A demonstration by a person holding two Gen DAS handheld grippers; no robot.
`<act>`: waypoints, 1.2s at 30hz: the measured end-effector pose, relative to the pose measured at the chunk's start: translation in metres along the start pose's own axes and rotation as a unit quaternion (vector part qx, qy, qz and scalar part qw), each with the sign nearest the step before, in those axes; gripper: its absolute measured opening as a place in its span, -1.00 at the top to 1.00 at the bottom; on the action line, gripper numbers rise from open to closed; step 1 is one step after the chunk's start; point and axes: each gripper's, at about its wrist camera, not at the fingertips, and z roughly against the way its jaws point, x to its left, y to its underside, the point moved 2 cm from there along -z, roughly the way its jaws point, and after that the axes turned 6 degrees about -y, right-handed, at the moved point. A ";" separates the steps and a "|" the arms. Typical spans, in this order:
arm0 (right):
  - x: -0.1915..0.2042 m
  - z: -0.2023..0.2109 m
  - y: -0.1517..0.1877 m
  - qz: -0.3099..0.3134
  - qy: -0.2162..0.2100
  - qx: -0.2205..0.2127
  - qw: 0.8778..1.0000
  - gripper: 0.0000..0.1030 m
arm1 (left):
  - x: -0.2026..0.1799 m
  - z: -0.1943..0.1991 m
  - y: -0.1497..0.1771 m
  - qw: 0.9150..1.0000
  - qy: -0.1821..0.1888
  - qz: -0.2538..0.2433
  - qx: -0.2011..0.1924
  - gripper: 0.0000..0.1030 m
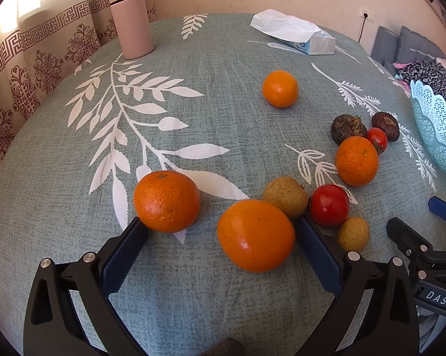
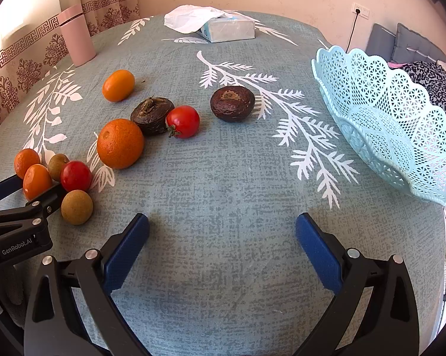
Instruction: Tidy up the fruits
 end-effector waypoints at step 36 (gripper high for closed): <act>0.001 -0.001 0.001 -0.002 -0.005 0.002 1.000 -0.96 | -0.001 -0.002 0.000 1.000 0.000 0.001 0.000 -0.91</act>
